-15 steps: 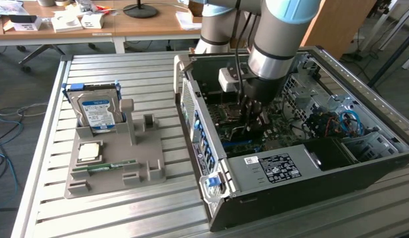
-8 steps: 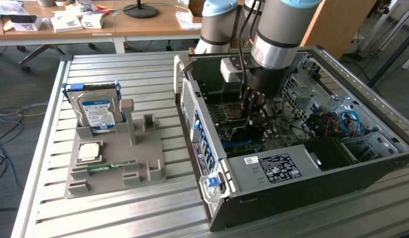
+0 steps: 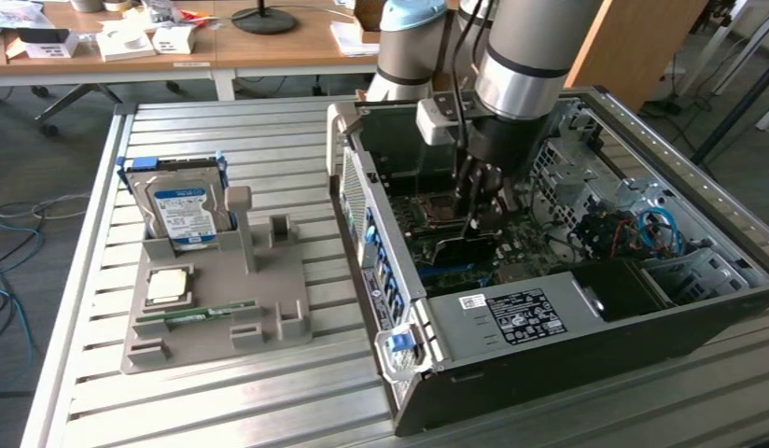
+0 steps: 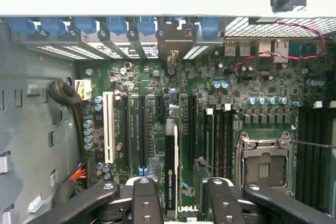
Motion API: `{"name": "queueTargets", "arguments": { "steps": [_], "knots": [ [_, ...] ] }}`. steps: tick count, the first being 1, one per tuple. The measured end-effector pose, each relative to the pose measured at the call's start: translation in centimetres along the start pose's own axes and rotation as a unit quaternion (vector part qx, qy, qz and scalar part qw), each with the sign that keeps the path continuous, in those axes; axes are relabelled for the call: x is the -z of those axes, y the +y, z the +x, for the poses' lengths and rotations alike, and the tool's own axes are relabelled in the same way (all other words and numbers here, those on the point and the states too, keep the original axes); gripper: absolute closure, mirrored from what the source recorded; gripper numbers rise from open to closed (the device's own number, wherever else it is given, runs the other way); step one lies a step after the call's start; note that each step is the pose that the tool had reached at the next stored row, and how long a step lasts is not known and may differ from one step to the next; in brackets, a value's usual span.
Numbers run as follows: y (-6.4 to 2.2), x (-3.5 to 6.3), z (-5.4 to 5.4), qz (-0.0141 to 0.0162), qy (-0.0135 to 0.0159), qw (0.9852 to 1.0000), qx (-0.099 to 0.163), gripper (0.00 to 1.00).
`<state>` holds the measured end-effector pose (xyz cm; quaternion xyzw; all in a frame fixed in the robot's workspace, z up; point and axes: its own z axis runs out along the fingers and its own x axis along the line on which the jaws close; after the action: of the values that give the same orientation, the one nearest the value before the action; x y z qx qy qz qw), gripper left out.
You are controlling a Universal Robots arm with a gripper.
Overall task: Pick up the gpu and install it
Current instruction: 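Insert the gpu into the slot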
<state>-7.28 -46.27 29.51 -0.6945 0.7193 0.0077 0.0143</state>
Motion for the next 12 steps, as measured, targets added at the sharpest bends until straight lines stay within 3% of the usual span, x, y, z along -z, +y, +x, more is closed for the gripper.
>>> {"name": "queueTargets", "arguments": {
  "steps": [12],
  "knots": [
    [-0.01, 0.84, -0.03, 0.0001, -0.0001, 1.0, 0.0, 0.6]
  ]
}}
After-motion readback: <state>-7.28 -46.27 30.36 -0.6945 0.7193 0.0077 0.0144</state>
